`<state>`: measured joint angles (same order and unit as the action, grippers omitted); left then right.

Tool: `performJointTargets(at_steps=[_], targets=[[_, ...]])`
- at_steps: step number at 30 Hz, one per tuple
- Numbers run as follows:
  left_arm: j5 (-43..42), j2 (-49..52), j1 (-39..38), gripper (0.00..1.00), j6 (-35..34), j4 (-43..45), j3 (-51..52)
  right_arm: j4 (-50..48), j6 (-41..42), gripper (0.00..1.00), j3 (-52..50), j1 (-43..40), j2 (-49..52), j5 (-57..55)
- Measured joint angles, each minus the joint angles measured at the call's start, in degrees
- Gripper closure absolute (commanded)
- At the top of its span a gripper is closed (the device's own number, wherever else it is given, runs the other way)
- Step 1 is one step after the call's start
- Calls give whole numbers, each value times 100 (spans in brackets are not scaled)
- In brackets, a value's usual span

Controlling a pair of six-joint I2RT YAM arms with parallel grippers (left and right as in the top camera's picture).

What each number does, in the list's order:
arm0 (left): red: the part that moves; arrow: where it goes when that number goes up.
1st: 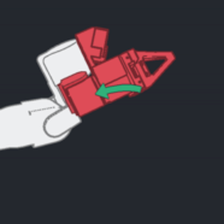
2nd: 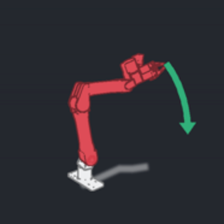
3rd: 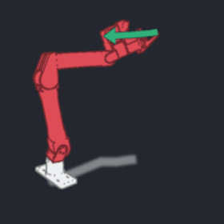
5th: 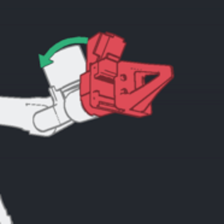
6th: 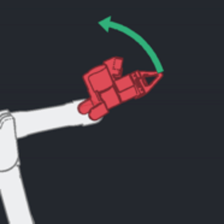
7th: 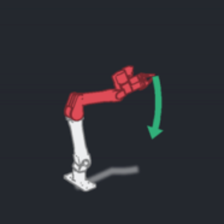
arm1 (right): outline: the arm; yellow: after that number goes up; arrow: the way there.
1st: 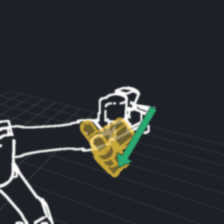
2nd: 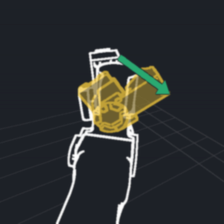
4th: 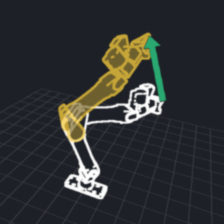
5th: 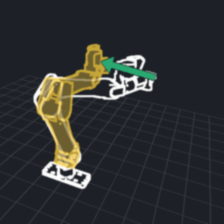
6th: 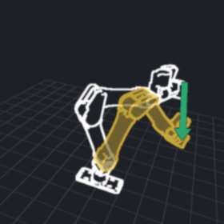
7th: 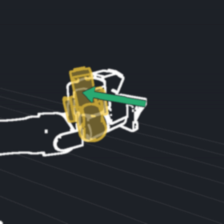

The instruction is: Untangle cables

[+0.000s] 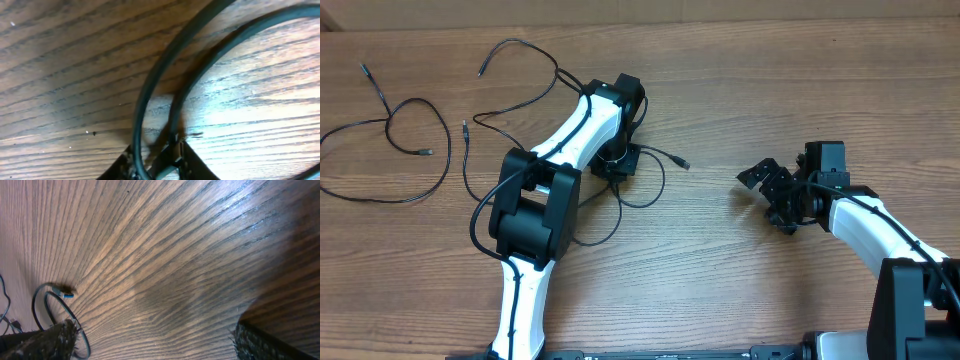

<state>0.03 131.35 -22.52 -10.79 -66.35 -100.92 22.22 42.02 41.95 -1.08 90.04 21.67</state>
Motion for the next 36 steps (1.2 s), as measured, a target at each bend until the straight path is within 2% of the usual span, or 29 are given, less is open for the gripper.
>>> performJointTargets(at_steps=[8,12,36], targets=[[26,0,0,88,28,0,0,-2,-2,0,0,0,0,0],[48,0,0,94,28,0,0,2,-4,0,0,0,0,0],[52,2,0,96,28,-11,-20,0,0,0,0,0,0,2]])
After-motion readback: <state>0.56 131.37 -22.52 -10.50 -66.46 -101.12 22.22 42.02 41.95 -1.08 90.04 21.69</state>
